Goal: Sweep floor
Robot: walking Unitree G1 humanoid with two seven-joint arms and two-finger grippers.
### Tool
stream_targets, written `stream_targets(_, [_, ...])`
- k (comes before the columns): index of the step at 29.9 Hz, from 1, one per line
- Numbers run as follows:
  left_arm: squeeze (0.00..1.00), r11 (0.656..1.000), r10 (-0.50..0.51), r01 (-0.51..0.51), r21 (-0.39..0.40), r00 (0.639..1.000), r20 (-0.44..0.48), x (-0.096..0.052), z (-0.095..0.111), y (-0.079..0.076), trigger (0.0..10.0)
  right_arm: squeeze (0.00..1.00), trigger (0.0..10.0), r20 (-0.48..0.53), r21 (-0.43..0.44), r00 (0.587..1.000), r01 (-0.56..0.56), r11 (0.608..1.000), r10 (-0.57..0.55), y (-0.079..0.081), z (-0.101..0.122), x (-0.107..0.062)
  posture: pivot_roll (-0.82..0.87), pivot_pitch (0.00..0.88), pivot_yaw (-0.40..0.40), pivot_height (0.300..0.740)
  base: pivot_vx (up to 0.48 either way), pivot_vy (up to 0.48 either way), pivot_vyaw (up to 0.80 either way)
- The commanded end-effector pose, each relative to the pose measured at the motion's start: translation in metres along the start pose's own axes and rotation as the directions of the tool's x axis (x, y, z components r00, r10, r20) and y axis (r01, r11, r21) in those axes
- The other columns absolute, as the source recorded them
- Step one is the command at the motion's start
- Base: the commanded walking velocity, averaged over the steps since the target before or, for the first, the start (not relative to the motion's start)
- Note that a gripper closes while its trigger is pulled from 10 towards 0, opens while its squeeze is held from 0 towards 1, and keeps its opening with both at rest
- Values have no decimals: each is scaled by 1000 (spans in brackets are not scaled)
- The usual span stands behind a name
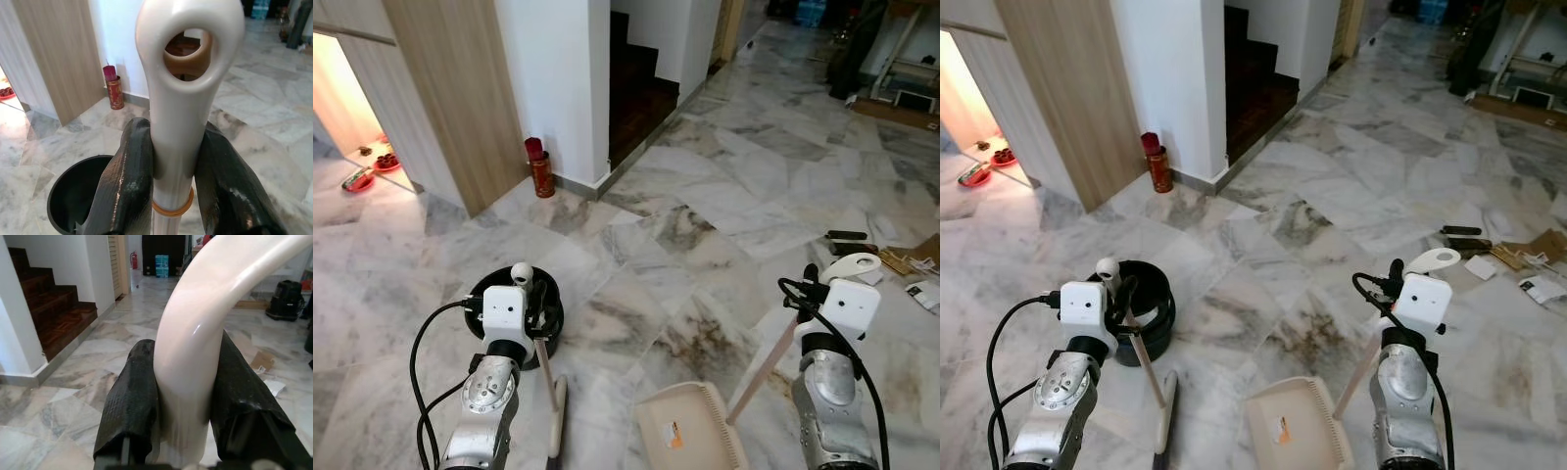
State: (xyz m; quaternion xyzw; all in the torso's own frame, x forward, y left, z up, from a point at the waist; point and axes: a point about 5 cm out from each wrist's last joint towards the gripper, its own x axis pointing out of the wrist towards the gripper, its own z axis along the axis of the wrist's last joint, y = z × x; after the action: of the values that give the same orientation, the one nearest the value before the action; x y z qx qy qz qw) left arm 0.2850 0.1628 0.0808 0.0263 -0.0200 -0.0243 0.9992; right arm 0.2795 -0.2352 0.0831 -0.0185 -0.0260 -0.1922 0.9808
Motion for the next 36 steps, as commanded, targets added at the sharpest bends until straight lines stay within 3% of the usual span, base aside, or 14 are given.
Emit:
stream_targets(1, [0,1000,-4,3,11,999,37,4,6,1,10000,0,10000,36,1,999,-6,1000,5,0,7,4,-16,0,-36,740,0,0,0])
stream_targets(17, [0,997,-71,70,20,996,47,11,8,-11,10000,0,10000,41,-15,999,27,1000,-26,-19,6,4,-33,0,4,740,0,0,-700])
stream_targets(23, [0,998,-44,41,40,997,64,16,13,3,10000,0,10000,23,5,1000,13,1000,-13,-6,1,1,-14,0,1,740,0,-217,-800])
stream_targets(36, [0,995,-72,66,71,994,79,18,18,1,10000,0,10000,11,36,1000,5,999,-6,7,-5,1,5,0,20,740,0,-55,-798])
